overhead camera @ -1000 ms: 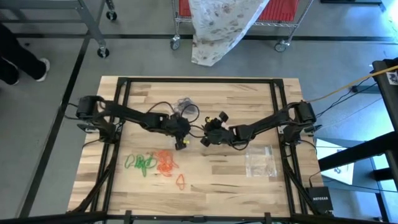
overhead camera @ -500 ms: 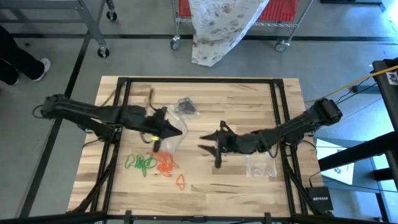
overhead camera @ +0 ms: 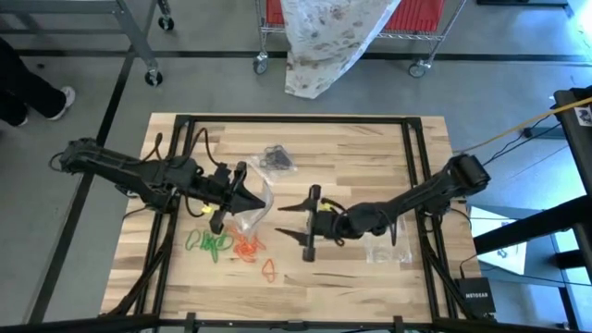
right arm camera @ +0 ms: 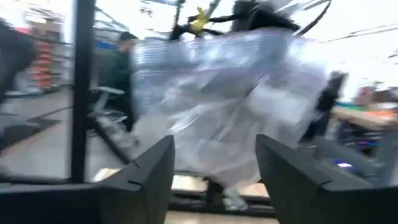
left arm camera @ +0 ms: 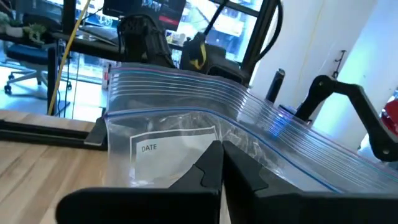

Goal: Sort rubber bands
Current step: Open the transparent zip bag

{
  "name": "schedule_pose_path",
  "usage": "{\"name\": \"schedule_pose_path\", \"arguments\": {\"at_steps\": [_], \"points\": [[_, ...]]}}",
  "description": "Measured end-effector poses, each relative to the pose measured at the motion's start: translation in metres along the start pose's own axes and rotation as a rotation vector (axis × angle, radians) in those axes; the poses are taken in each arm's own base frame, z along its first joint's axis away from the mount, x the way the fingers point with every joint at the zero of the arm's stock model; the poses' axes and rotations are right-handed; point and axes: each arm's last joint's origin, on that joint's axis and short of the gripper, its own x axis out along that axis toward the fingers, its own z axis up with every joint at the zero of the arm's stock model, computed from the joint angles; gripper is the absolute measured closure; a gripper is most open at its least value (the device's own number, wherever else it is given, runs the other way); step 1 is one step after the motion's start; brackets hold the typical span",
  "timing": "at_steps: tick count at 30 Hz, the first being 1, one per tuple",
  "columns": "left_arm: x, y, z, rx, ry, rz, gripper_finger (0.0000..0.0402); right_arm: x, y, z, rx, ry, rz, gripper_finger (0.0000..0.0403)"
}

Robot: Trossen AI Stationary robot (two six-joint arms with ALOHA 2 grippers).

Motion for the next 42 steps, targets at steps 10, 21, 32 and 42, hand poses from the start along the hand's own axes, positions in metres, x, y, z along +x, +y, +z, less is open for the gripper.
{"name": "schedule_pose_path", "arguments": {"at_steps": [10, 21, 32, 42], "points": [[0.001, 0.003, -0.001, 0.02, -0.011, 0.076, 0.0401, 0.027, 0.005, 0.017, -0.015, 0.01, -0.09, 0.0143], [0.001, 0.004, -0.001, 0.046, -0.012, 0.091, 0.0401, 0.031, 0.003, 0.017, -0.066, 0.083, -0.13, 0.0218], [-0.002, 0.004, 0.0, 0.044, -0.006, 0.093, 0.0401, 0.031, 0.004, 0.013, -0.09, 0.125, -0.125, 0.0262], [-0.007, 0.004, 0.002, 0.044, 0.003, 0.095, 0.0401, 0.031, 0.004, 0.013, -0.06, 0.115, -0.113, 0.0308]]}}
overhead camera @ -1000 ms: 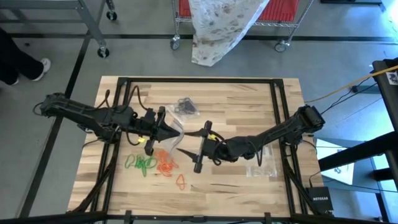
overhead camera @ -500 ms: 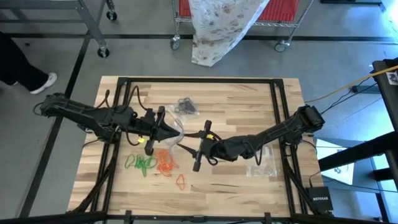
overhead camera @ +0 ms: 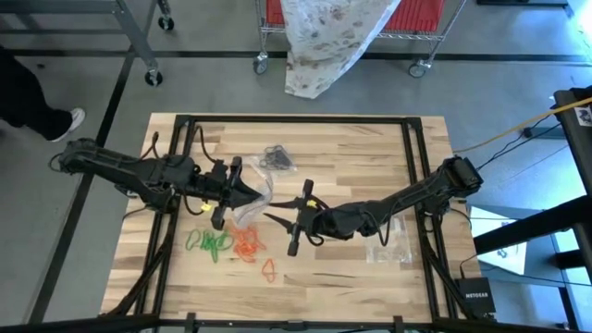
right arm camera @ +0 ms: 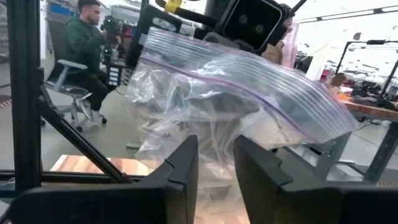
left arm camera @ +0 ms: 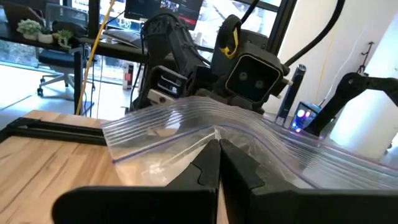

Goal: Sort rubber bands
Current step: Open the transparent zip bag

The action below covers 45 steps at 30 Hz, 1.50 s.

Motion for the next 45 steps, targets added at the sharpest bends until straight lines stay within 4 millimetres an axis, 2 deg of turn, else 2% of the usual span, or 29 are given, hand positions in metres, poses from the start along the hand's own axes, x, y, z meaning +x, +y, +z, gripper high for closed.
{"name": "schedule_pose_path", "arguments": {"at_steps": [9, 11, 14, 17, 31, 39, 45], "points": [[0.01, 0.0, -0.006, 0.005, 0.012, 0.003, 0.0401, 0.003, -0.005, -0.001, 0.02, 0.002, -0.012, 0.0324], [0.01, 0.0, -0.006, 0.005, 0.013, 0.003, 0.0401, 0.003, -0.005, -0.001, 0.025, 0.001, -0.012, 0.034], [0.01, 0.0, -0.006, 0.013, 0.017, 0.003, 0.0401, 0.002, -0.004, -0.001, 0.027, 0.001, -0.011, 0.0387], [0.01, 0.001, -0.008, 0.017, 0.033, 0.017, 0.0401, 0.002, -0.005, 0.001, 0.035, -0.013, -0.021, 0.0398], [0.009, 0.018, -0.017, 0.044, 0.117, 0.243, 0.0401, -0.001, 0.009, -0.002, -0.012, -0.061, 0.411, 0.0403], [0.007, 0.012, -0.014, 0.036, 0.107, 0.148, 0.0401, -0.003, 0.002, -0.016, 0.009, 0.175, 0.199, 0.0403], [0.001, 0.009, -0.009, 0.029, 0.086, 0.113, 0.0401, -0.02, -0.016, -0.001, 0.228, 0.308, 0.125, 0.0395]]}}
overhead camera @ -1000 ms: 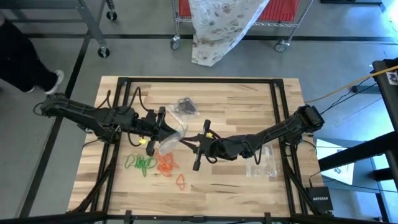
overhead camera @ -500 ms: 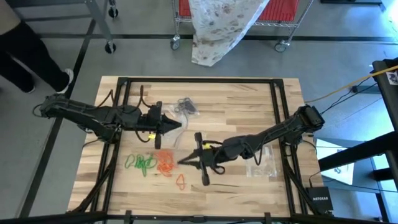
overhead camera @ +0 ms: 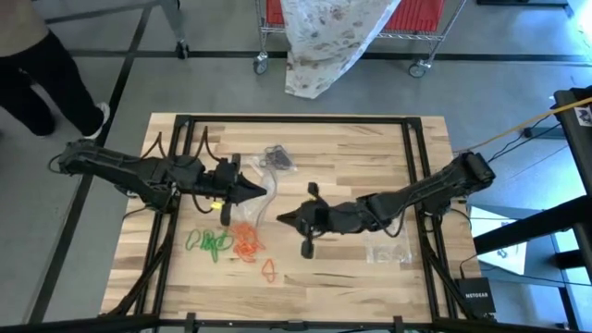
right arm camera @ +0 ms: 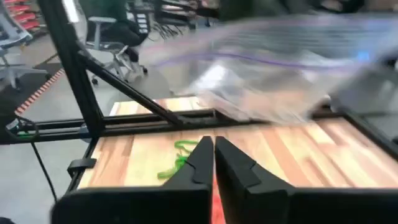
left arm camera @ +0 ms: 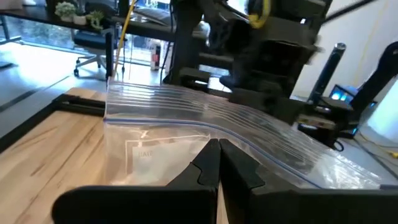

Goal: Sort rubber bands
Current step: Open the transparent zip bag

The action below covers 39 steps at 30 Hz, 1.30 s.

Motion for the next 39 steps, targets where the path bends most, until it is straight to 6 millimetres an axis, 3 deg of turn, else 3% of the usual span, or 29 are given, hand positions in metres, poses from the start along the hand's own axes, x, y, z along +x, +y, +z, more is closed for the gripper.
{"name": "schedule_pose_path", "arguments": {"at_steps": [3, 7, 12, 17, 22, 32, 36, 39], "points": [[-0.001, 0.0, 0.001, 0.005, -0.007, -0.003, 0.0401, -0.005, -0.006, 0.004, 0.018, 0.021, -0.019, 0.0362], [-0.001, -0.001, 0.003, 0.007, -0.031, -0.009, 0.0401, -0.005, -0.007, 0.005, -0.004, -0.002, -0.065, 0.0291], [-0.001, -0.001, 0.004, 0.014, -0.036, -0.011, 0.0401, 0.007, -0.009, 0.001, -0.036, -0.04, -0.12, 0.0207], [0.0, -0.001, 0.003, 0.018, -0.035, -0.01, 0.0401, 0.018, -0.017, 0.001, -0.064, -0.086, -0.15, 0.0175], [0.0, -0.001, 0.003, 0.018, -0.035, -0.01, 0.0401, 0.02, -0.02, 0.004, -0.086, -0.119, -0.151, 0.0189], [0.0, -0.001, 0.003, 0.018, -0.035, -0.01, 0.0401, 0.019, -0.018, 0.008, -0.103, -0.154, -0.1, 0.0259], [0.0, -0.001, 0.003, 0.018, -0.034, -0.01, 0.0401, 0.019, -0.018, 0.009, -0.09, -0.157, -0.099, 0.0309], [0.004, -0.001, 0.002, 0.02, -0.031, -0.008, 0.0401, 0.019, -0.017, 0.009, -0.079, -0.167, -0.087, 0.0377]]}}
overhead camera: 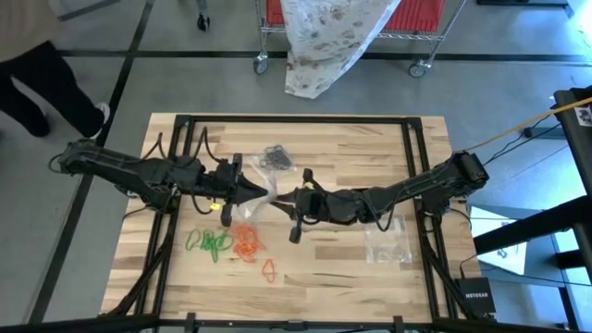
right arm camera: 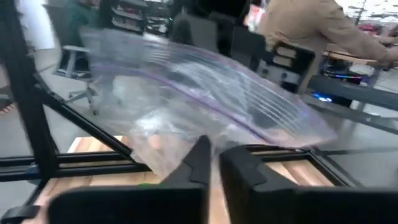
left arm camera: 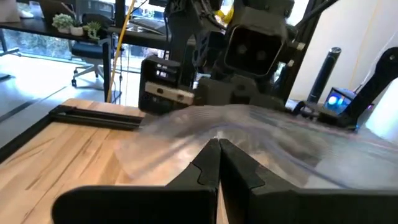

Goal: Sort rubber bands
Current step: Open the transparent zip bag

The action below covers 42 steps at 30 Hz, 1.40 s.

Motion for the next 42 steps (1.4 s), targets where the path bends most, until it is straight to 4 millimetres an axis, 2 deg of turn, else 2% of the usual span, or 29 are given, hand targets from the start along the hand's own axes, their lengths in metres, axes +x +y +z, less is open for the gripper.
{"name": "schedule_pose_path", "arguments": {"at_steps": [4, 16, 22, 27, 31, 36, 42], "points": [[0.007, 0.005, -0.004, 0.01, 0.021, 0.044, 0.0401, 0.0, 0.003, 0.003, -0.02, -0.027, 0.107, 0.04], [0.009, 0.035, -0.014, 0.013, 0.133, 0.249, 0.0401, -0.004, 0.015, -0.005, -0.066, 0.038, 0.392, 0.0403], [0.007, 0.032, -0.013, -0.003, 0.152, 0.12, 0.0401, -0.005, 0.013, -0.017, -0.136, 0.15, 0.325, 0.0403], [-0.01, 0.03, -0.008, -0.026, 0.167, 0.051, 0.0401, -0.012, 0.02, -0.021, -0.253, 0.193, 0.394, 0.0403], [-0.022, 0.027, -0.002, -0.054, 0.159, -0.023, 0.0399, -0.02, 0.026, -0.015, -0.391, 0.149, 0.41, 0.0403], [-0.022, 0.016, -0.006, -0.06, 0.194, -0.139, 0.035, -0.02, 0.027, -0.016, -0.659, 0.104, 0.411, 0.0403], [-0.018, -0.004, -0.011, -0.042, 0.213, -0.262, 0.0267, -0.019, 0.021, -0.013, -0.681, 0.11, 0.345, 0.0403]]}}
